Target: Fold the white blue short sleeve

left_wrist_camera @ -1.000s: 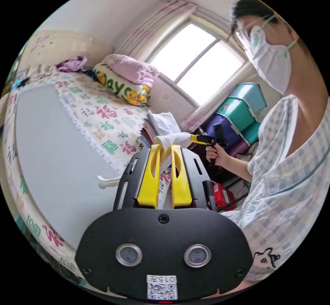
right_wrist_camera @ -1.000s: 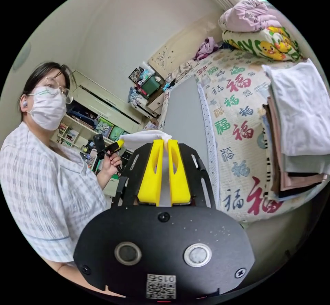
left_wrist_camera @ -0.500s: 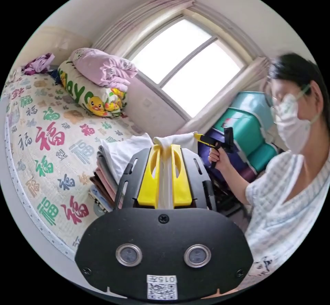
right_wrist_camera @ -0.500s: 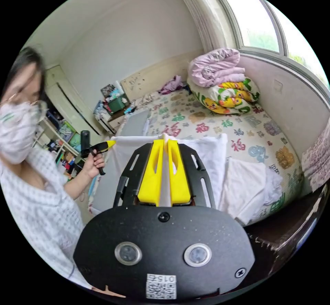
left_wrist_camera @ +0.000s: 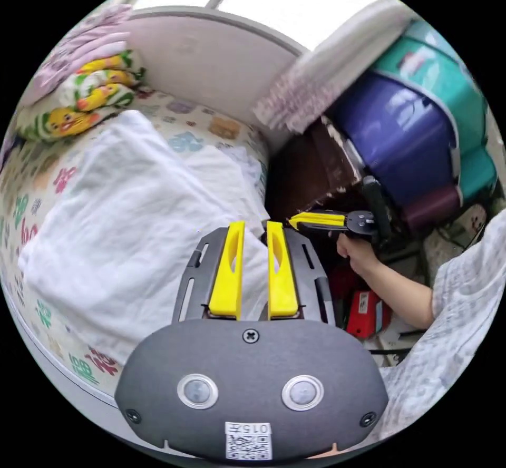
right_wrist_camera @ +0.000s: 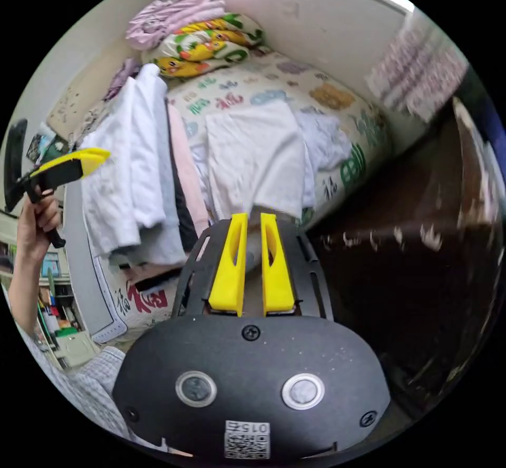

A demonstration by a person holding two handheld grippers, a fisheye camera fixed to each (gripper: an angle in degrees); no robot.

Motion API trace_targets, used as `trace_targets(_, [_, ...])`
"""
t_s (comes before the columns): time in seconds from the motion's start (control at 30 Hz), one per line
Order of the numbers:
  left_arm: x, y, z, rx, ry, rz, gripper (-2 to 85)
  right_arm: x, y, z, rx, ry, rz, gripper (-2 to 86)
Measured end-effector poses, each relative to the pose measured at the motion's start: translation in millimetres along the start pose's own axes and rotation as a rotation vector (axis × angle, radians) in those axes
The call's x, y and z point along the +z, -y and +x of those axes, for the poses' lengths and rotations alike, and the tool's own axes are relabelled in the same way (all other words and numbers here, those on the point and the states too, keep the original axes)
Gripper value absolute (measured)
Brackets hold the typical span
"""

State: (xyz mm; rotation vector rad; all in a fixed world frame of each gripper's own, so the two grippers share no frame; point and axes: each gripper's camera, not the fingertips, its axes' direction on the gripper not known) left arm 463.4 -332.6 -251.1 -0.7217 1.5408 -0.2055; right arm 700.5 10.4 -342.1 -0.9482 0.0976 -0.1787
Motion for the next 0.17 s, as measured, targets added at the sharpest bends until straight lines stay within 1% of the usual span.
trace_targets(0.07, [71, 34, 40, 0.102, 0.053, -0.130, 9.5, 16, -28, 15, 0.029, -0.009, -0.003, 6.1])
trace_targets(0.1, [87, 40, 46, 0.109, 0.083, -0.155, 10.0, 25, -36, 22, 0.022, -0.041, 0.009, 6.5])
trace_targets(0.13, [116, 50, 53, 0.083, 0.159, -0.176, 11.0, 34, -38, 28, 0.013, -0.094, 0.028, 7.6])
trace_targets(0.17, [138, 57, 53, -0.002, 0.211, -0.192, 12.0, 39, -37, 31, 0.008, -0.117, 0.037, 8.2])
